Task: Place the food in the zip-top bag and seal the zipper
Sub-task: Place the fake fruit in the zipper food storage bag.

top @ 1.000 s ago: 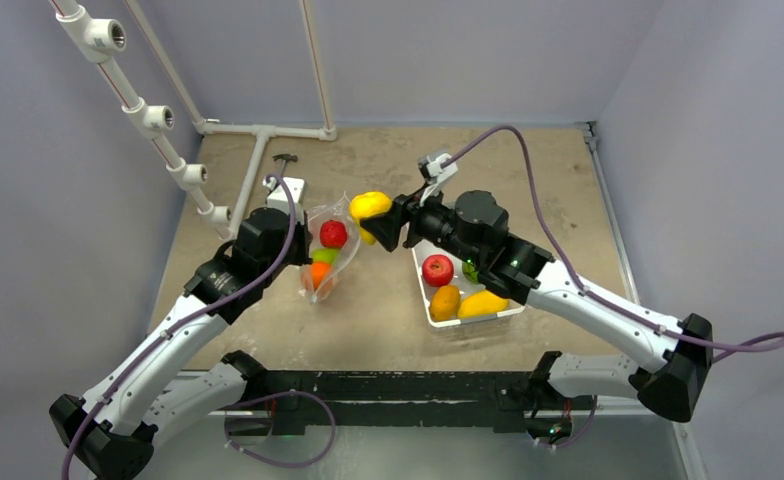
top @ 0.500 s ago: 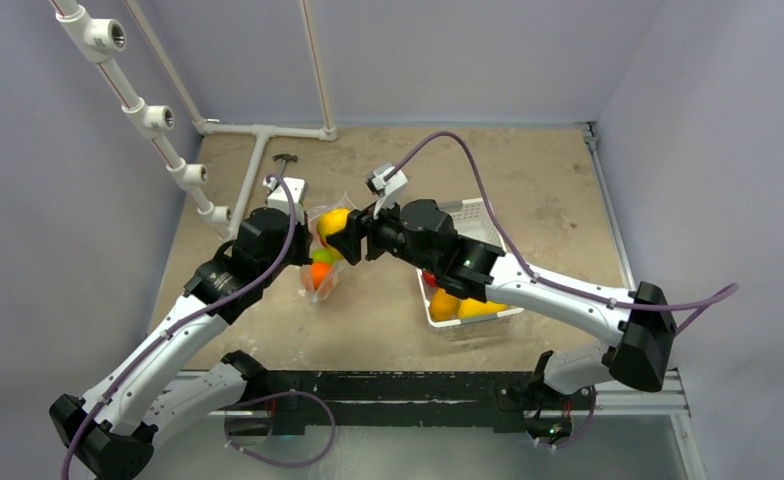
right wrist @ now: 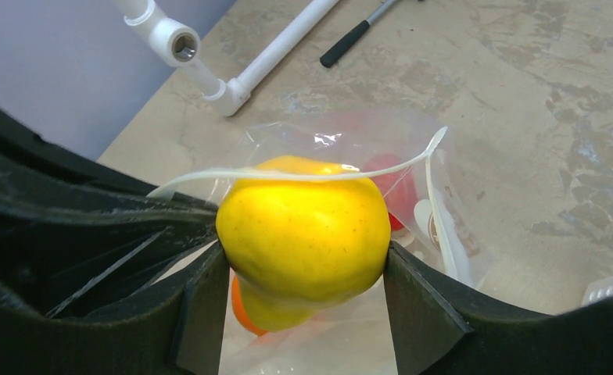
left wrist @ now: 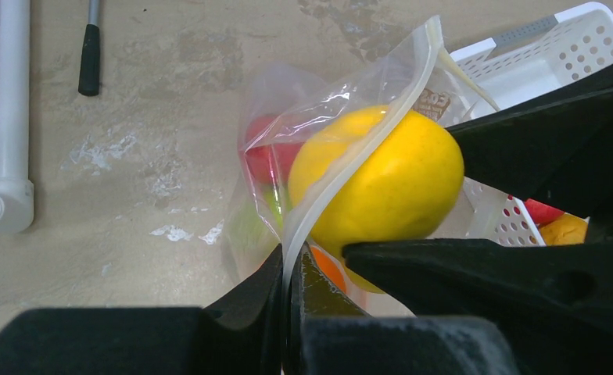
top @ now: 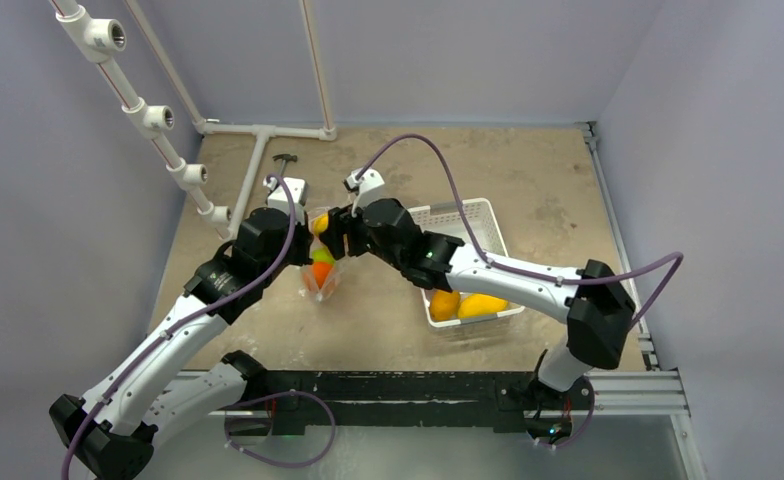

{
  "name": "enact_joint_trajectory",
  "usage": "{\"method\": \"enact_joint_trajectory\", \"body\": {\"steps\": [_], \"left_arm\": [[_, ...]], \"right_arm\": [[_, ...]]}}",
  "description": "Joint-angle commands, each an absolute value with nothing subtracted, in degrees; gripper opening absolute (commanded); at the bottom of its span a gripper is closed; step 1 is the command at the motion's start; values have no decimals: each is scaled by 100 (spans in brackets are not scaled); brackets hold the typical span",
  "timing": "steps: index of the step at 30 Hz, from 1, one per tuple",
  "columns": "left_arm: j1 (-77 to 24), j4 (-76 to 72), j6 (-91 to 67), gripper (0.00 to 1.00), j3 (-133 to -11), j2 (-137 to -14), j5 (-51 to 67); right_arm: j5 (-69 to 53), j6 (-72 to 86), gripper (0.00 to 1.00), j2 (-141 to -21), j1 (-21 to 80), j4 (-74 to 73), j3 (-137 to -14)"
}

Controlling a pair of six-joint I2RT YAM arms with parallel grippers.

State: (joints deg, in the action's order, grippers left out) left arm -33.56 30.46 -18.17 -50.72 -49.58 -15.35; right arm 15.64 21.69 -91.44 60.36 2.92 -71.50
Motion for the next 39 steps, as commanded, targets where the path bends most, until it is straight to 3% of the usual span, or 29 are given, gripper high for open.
{"method": "enact_joint_trajectory", "body": {"steps": [1, 8, 14, 25, 39], "left_arm": [[-3365, 2856, -1709, 0, -5058, -4887, -1502], [-3361, 2857, -1705, 0, -5055, -4889, -1503], [-3360, 2865, -1701, 0, -5056, -4893, -1494], [-3358, 2865, -1702, 0, -5058, -4922, -1503], [-3354, 2863, -1690, 0, -5058, -4958, -1503]], "right_arm": [[1906, 2415, 65, -9357, 6047, 105, -7664], [2004, 2496, 86, -9513, 6046, 9, -7789], [2018, 2504, 92, -9355, 6047, 26, -7747], [2373, 2702, 93, -8643, 6047, 9, -7497], [3031, 3408, 93, -7892, 6014, -1281, -7356]]}}
